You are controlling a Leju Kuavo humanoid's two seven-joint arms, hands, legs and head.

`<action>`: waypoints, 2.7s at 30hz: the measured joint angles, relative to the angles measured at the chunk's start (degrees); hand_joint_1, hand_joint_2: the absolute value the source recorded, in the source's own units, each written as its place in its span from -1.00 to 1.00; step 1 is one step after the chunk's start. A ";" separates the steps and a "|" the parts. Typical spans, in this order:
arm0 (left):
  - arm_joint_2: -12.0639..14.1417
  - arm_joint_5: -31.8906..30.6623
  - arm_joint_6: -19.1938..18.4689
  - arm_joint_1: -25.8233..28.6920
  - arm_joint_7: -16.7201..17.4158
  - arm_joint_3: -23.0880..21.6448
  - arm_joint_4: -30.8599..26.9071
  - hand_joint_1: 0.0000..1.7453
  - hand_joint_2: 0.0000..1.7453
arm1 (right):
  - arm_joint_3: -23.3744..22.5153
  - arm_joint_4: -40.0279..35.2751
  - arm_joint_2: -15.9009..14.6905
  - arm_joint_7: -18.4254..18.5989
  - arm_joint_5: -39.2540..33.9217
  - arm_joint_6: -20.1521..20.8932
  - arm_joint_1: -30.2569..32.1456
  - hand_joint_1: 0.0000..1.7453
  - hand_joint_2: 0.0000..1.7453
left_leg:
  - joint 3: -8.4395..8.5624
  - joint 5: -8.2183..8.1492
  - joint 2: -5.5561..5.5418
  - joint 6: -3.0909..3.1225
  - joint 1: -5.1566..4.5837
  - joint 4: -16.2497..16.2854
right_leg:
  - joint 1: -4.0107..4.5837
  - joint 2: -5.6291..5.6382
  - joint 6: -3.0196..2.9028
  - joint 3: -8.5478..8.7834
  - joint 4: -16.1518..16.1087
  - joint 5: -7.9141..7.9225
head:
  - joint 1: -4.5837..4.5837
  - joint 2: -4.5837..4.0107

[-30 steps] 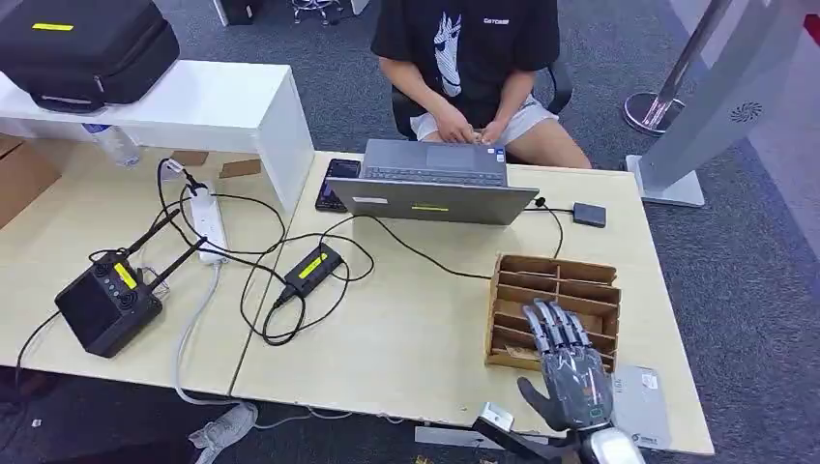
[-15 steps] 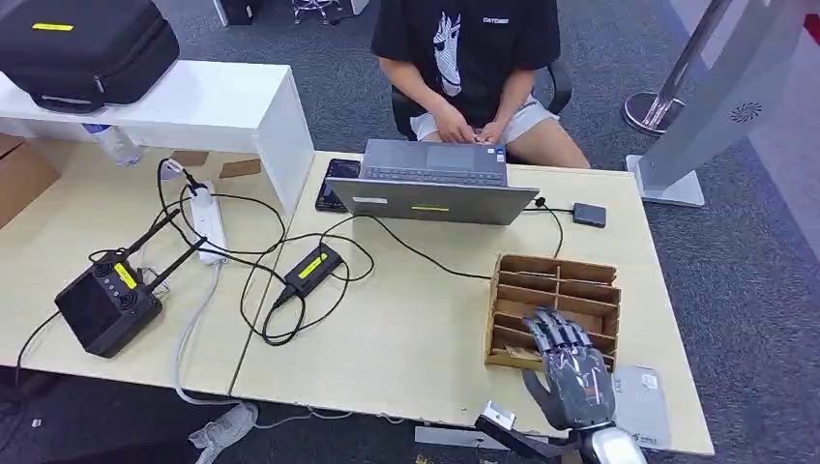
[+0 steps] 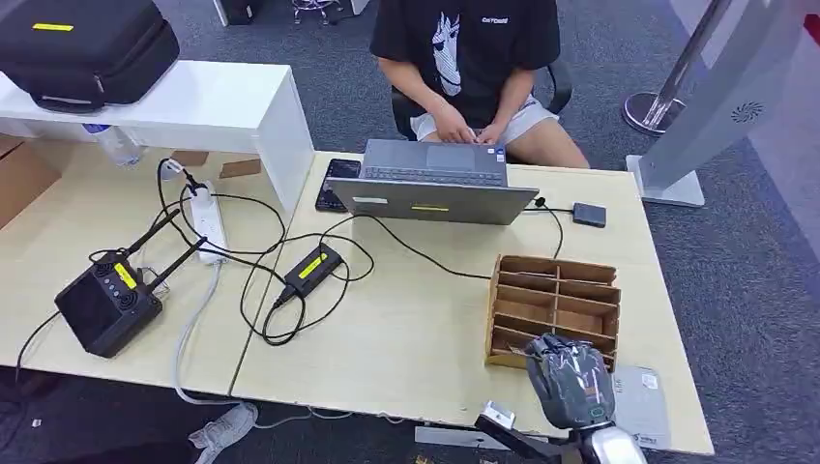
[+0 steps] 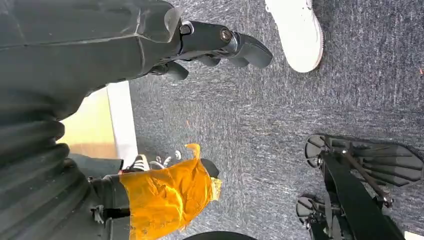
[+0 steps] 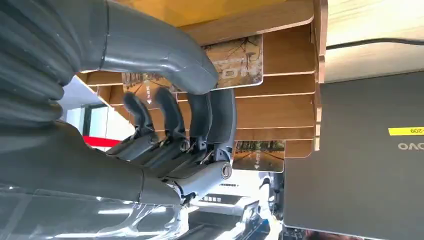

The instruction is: Pass the card to the sensor for recognition and then transmit it.

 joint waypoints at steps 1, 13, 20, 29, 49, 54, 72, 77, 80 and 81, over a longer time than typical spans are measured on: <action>0.00 0.02 0.00 0.00 0.00 0.00 0.00 -1.00 1.00 | 0.00 -0.07 0.00 0.15 0.02 0.06 0.00 0.78 1.00 | 0.00 0.00 0.00 0.00 0.00 0.00 | 0.00 0.00 0.00 0.00 0.00 0.00 | 0.00 0.00; 0.00 0.26 0.07 0.02 0.00 0.02 0.00 -1.00 1.00 | -0.39 -2.58 0.04 0.50 2.42 -3.69 1.19 1.00 1.00 | 0.00 0.00 0.00 0.00 0.00 0.00 | 0.00 0.00 0.00 0.00 0.00 0.00 | 0.00 0.00; -0.02 0.70 0.33 0.03 0.00 0.02 0.00 -1.00 1.00 | -1.29 -8.47 0.72 -0.39 4.98 -8.98 3.35 1.00 1.00 | -0.01 0.00 0.00 0.00 0.00 0.00 | 0.00 0.00 0.00 -0.01 0.00 0.00 | 0.00 0.00; -0.04 1.36 0.79 0.09 0.00 0.07 0.00 -1.00 1.00 | -4.35 -19.35 1.40 -2.36 5.92 -10.03 7.69 1.00 1.00 | -0.01 0.00 -0.01 0.00 0.00 0.00 | 0.00 -0.01 0.00 0.00 0.00 0.00 | 0.00 0.00; 0.18 -5.38 -1.18 -0.75 0.09 -3.45 0.00 -1.00 1.00 | -7.21 5.80 5.60 -7.32 -12.45 -5.73 -29.48 1.00 1.00 | 0.05 0.31 0.40 0.01 -0.01 0.01 | 0.00 0.41 -0.01 -0.08 0.08 0.43 | 0.04 0.00; 0.26 -6.19 -1.49 -0.76 0.09 -4.48 0.00 -1.00 1.00 | -4.08 19.09 5.57 -5.64 -11.17 -3.91 -42.24 1.00 1.00 | 0.03 0.33 0.30 -0.02 0.00 0.01 | 0.00 0.35 -0.01 -0.07 0.09 0.44 | 0.02 0.00; 0.31 -6.99 -1.68 -0.81 0.11 -5.31 0.00 -1.00 1.00 | 6.16 32.17 11.67 -12.94 -22.75 3.39 -48.49 1.00 1.00 | -0.16 0.32 0.14 -0.02 0.06 -0.01 | 0.06 0.21 -0.03 -0.19 0.10 0.35 | 0.00 0.00; 0.33 -7.02 -1.68 -0.79 0.13 -5.31 0.00 -1.00 1.00 | 6.73 32.39 11.67 -12.94 -22.75 3.54 -48.52 1.00 1.00 | -0.18 0.30 0.13 0.00 0.05 -0.01 | 0.06 0.21 -0.03 -0.20 0.08 0.34 | 0.00 0.00; 0.33 -7.02 -1.68 -0.77 0.13 -5.31 0.00 -1.00 1.00 | 6.91 32.48 11.80 -13.60 -24.01 4.69 -48.53 -1.00 1.00 | -0.16 0.30 0.14 0.00 0.05 -0.01 | 0.06 0.21 -0.03 -0.20 0.08 0.35 | 0.00 0.00; 0.33 -7.01 -1.68 -0.76 0.13 -5.31 0.00 -1.00 1.00 | 7.06 32.48 11.85 -14.94 -25.80 6.30 -48.51 -1.00 1.00 | -0.15 0.30 0.17 0.00 0.06 -0.01 | 0.06 0.22 -0.03 -0.20 0.08 0.35 | 0.00 0.00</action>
